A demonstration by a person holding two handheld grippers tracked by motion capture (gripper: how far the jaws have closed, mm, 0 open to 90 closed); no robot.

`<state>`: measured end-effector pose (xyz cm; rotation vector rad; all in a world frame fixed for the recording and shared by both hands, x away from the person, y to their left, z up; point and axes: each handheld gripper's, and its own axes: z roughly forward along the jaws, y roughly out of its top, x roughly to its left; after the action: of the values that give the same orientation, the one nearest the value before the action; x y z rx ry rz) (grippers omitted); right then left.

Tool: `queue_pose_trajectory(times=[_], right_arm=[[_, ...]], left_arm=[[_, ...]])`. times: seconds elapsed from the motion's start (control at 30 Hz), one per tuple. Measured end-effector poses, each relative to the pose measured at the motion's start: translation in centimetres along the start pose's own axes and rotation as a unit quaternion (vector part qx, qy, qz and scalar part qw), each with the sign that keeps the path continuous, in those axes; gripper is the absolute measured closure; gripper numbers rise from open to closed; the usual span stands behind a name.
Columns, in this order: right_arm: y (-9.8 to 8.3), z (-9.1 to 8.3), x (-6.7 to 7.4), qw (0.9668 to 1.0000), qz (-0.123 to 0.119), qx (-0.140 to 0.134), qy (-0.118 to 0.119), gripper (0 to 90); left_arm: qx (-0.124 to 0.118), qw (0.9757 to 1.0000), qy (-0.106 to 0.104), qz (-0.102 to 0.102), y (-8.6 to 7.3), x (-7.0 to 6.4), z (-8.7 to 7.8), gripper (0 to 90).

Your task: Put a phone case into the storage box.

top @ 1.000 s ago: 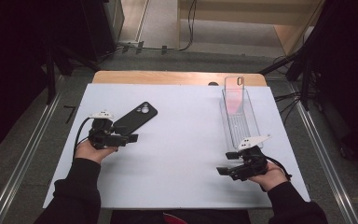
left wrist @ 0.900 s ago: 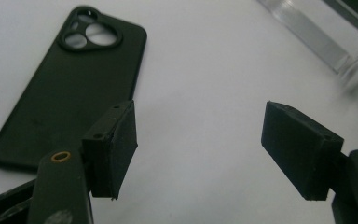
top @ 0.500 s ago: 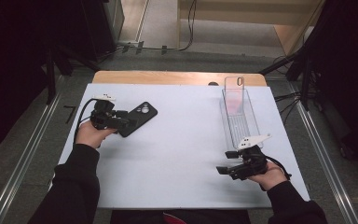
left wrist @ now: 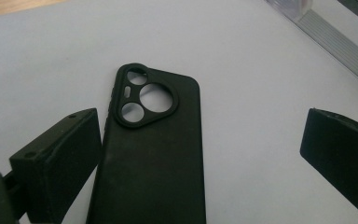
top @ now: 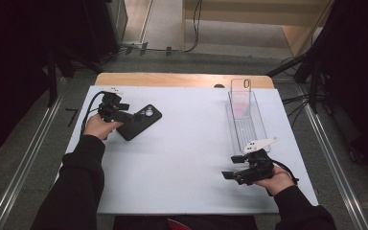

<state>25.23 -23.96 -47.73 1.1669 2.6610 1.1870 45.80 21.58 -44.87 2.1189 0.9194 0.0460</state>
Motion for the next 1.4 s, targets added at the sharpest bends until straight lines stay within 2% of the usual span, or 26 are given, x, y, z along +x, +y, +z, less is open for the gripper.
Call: queue_pose_trajectory(times=[0.1,0.23,0.43,0.53,0.73,0.9,1.0,1.1,1.23,1.27,1.3,1.4], right_arm=[[0.0,0.0,0.0,1.0,-0.002,0.0,0.001,22.6],[0.0,0.0,0.0,1.0,-0.001,0.0,0.0,22.7],[0.0,-0.1,0.1,1.0,-0.003,-0.003,-0.003,22.6],[0.0,0.0,0.2,1.0,-0.005,-0.002,-0.002,22.6],[0.0,0.0,0.2,1.0,-0.005,-0.001,-0.003,22.6],[0.0,0.1,0.2,1.0,-0.005,0.001,-0.002,22.6],[0.0,0.1,0.2,1.0,-0.003,0.003,-0.002,22.6],[0.0,0.1,0.2,1.0,-0.002,0.004,-0.002,22.6],[0.0,0.2,0.2,1.0,-0.003,0.005,-0.003,22.7],[0.0,0.2,0.2,1.0,-0.003,0.005,-0.003,22.6],[0.0,0.2,0.2,1.0,-0.003,0.005,-0.003,22.6],[0.0,0.2,0.1,1.0,-0.003,0.005,-0.003,22.6]], left_arm=[[0.011,0.9999,0.002,0.013,0.3,0.0,0.7,0.0],[0.026,0.9993,0.013,0.025,-0.2,0.2,1.9,0.7],[0.033,0.9989,0.023,0.022,-0.8,0.6,2.5,0.7],[0.041,0.998,0.035,0.032,-0.9,0.7,2.7,0.7],[0.058,0.9964,0.05,0.036,-1.4,1.0,3.3,0.7],[0.061,0.9961,0.055,0.031,-2.4,1.3,4.0,0.9],[0.042,0.997,0.054,0.036,-2.9,1.3,3.9,0.9],[0.04,0.9967,0.057,0.041,-3.1,1.3,4.0,0.9],[0.052,0.9929,0.079,0.072,-3.2,0.7,4.3,1.0],[0.055,0.9897,0.1,0.086,-3.3,0.4,4.4,2.0],[0.057,0.9879,0.106,0.098,-3.4,0.2,4.5,5.1],[0.047,0.9879,0.111,0.097,-3.6,0.1,4.5,5.2]])
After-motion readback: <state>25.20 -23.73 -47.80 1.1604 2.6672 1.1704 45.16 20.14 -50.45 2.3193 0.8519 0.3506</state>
